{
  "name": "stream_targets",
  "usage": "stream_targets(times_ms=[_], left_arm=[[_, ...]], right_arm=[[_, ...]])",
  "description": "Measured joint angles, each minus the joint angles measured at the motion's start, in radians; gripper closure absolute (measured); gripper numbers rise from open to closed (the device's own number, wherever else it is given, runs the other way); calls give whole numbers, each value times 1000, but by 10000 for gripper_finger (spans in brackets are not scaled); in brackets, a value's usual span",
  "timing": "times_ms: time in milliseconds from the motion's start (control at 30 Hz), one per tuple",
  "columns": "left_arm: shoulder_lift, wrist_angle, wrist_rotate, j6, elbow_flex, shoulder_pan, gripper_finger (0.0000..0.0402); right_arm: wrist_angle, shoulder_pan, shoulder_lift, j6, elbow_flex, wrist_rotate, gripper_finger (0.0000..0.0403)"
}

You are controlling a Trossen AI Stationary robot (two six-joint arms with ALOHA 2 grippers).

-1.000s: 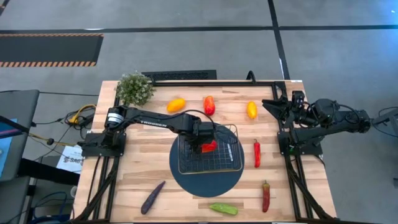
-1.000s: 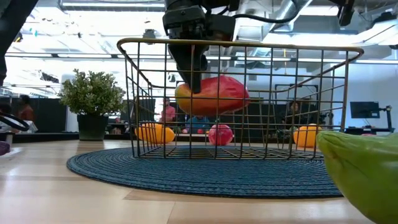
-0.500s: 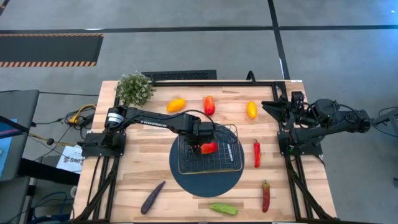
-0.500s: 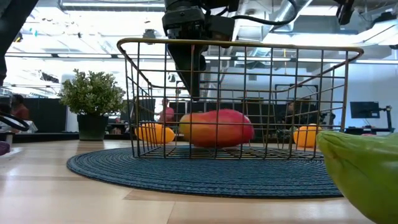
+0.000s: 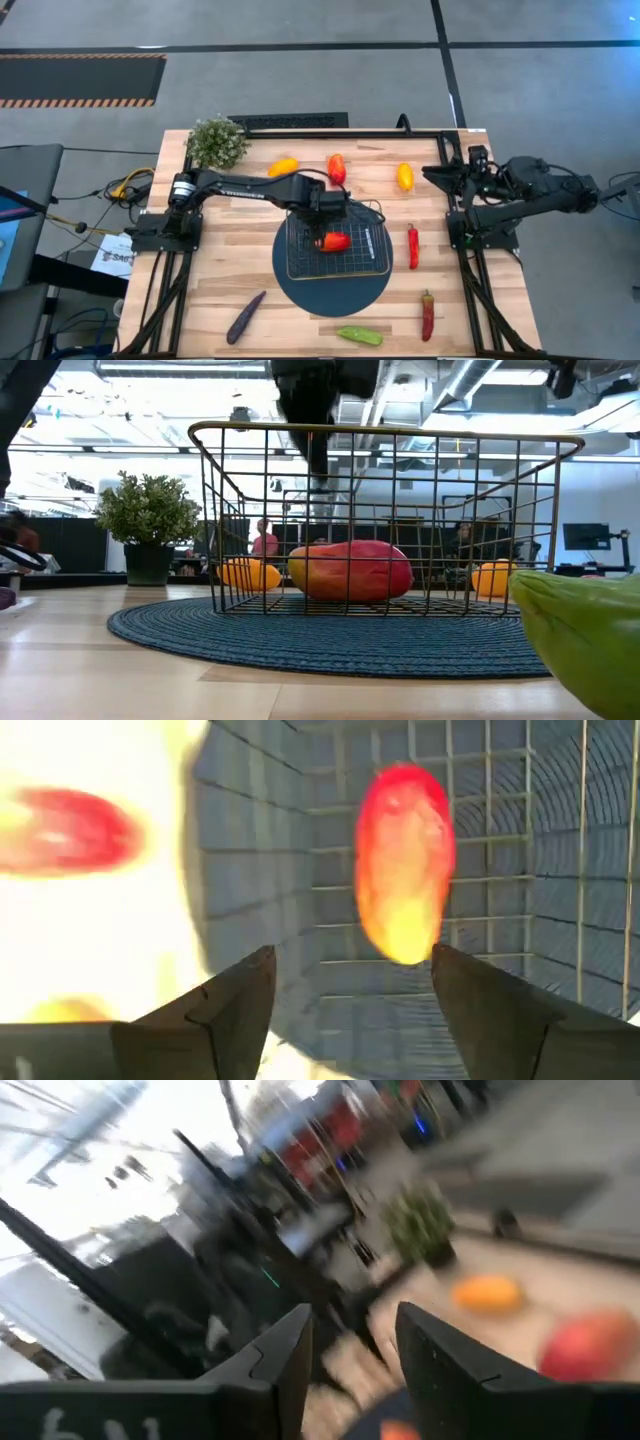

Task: Build produce basket
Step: Put the red chili pepper into the gold wire basket

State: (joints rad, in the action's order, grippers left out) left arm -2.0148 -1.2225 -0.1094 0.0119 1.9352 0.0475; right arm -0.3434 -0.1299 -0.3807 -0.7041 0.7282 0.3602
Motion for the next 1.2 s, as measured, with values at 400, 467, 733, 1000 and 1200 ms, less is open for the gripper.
stream_targets(times_ms=[400, 467, 733, 1000, 1200], left_arm=[[48, -347, -324, -10, 316, -9, 162], [98, -350, -305, 33, 316, -11, 162], [394, -350, -417, 345, 47, 4, 162], [724, -316, -439, 670, -393, 77, 162], [886, -208, -437, 726, -601, 120, 162]], right_arm=[[-796, -2, -338, -454, 308, -319, 256], [-947, -5, -388, -524, 323, -387, 256], [-1122, -74, -498, -615, 323, -435, 256], [-1097, -181, -566, -814, 324, -286, 256], [-1057, -247, -696, -952, 324, -278, 253]])
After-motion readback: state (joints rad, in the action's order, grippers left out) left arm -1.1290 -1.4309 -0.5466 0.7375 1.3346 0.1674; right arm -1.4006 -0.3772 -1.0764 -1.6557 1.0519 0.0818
